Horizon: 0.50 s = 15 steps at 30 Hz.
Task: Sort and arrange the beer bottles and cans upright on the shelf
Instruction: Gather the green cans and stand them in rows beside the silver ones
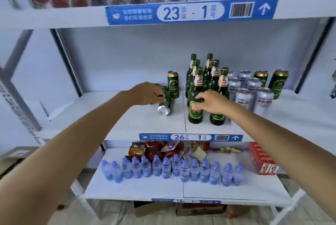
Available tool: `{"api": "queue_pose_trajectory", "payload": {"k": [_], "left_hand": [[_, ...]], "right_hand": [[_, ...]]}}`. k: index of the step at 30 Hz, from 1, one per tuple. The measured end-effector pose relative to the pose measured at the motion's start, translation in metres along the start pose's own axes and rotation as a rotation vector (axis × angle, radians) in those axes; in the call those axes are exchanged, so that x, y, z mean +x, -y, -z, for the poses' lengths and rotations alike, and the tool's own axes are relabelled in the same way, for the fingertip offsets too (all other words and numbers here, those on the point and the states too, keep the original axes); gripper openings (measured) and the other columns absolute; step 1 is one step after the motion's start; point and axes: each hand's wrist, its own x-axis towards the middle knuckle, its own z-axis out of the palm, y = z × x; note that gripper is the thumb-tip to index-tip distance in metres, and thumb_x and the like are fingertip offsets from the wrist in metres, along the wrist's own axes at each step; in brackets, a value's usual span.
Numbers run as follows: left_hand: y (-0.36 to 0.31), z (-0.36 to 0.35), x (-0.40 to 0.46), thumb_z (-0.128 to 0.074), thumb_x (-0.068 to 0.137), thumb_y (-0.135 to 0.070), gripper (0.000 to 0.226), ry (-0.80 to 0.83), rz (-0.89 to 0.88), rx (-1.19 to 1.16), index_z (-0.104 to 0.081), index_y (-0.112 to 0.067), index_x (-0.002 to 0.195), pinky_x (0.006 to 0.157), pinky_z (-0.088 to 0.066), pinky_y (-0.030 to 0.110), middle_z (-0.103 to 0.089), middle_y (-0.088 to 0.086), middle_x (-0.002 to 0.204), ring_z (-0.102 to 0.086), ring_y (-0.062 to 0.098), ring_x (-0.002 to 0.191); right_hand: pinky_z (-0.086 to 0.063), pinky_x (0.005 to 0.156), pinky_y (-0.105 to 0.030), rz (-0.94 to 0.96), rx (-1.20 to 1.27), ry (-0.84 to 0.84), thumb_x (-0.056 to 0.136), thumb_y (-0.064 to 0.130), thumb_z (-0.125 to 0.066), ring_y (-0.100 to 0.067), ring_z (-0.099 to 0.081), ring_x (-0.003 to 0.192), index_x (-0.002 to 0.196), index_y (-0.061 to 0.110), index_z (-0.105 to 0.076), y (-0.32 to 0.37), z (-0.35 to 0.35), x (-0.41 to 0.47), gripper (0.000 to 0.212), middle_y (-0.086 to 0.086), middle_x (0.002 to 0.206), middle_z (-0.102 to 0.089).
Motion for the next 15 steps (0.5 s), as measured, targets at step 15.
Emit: {"api": "queue_pose_trajectory", "payload": {"k": [15], "left_hand": [[0.169, -0.019, 0.069, -0.060, 0.088, -0.048, 0.040, 0.033, 0.103, 0.004, -0.064, -0.021, 0.117, 0.099, -0.043, 0.036, -0.062, 0.000, 0.121, -0.056, 0.020, 0.114]], "right_hand": [[-0.044, 0.068, -0.031, -0.193, 0.127, 0.108, 0.090, 0.051, -0.050, -0.029, -0.059, 0.097, 0.099, 0.003, -0.061, 0.074, -0.085, 0.147, 0.050, -0.017, 0.105, -0.062]]}}
